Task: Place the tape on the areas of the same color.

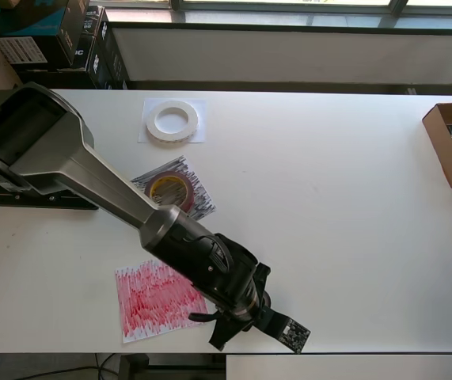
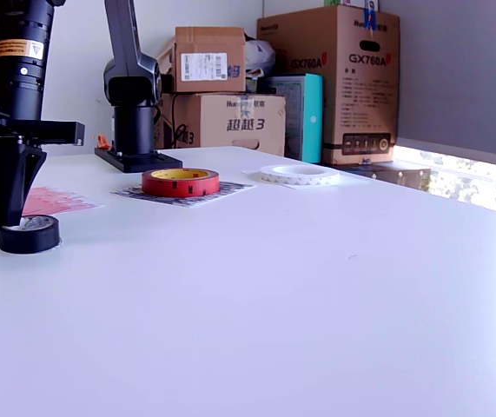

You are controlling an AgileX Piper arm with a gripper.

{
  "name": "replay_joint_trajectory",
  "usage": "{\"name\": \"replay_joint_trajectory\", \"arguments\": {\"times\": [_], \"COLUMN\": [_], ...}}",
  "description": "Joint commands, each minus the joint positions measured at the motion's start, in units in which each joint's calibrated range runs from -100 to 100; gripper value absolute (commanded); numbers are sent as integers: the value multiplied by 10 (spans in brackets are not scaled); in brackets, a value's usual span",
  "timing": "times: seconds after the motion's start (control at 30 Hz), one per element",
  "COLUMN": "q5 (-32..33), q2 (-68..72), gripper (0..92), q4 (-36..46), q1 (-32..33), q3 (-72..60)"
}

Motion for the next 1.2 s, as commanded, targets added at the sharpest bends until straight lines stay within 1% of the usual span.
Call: {"name": "replay_joint_trajectory", "arguments": {"times": [0.0,0.37,0.7,0.9,1.0,1.17], "q5": [-5,-5,-5,-6,-27,-59], "q2": [3,1,-37,-89,-120,-180], "gripper": [14,13,13,13,12,12], "q4": [1,1,4,2,-1,-71], "q1": [2,5,28,42,49,59], "q3": [-1,-1,6,79,134,243]}}
